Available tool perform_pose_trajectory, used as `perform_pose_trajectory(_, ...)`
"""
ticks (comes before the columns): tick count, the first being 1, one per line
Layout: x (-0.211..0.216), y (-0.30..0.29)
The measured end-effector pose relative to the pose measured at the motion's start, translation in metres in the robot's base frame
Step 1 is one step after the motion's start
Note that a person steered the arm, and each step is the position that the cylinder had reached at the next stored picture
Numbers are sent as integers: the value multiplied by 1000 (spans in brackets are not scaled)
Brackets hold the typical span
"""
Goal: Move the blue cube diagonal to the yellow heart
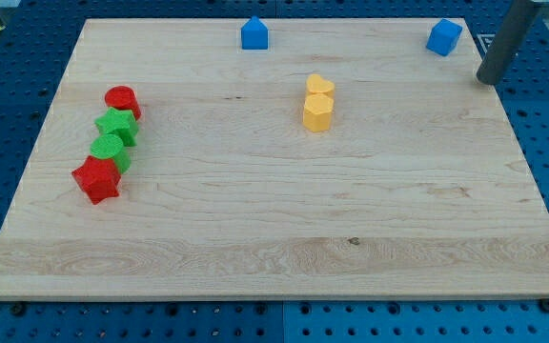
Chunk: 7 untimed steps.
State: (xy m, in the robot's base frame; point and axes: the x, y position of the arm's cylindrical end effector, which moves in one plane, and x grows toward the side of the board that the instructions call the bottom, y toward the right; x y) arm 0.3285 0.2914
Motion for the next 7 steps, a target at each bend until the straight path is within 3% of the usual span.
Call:
perform_pose_trajectory(3,-5,47)
perform_pose_trajectory(5,-90,48)
perform_pose_trajectory(7,-102,-14)
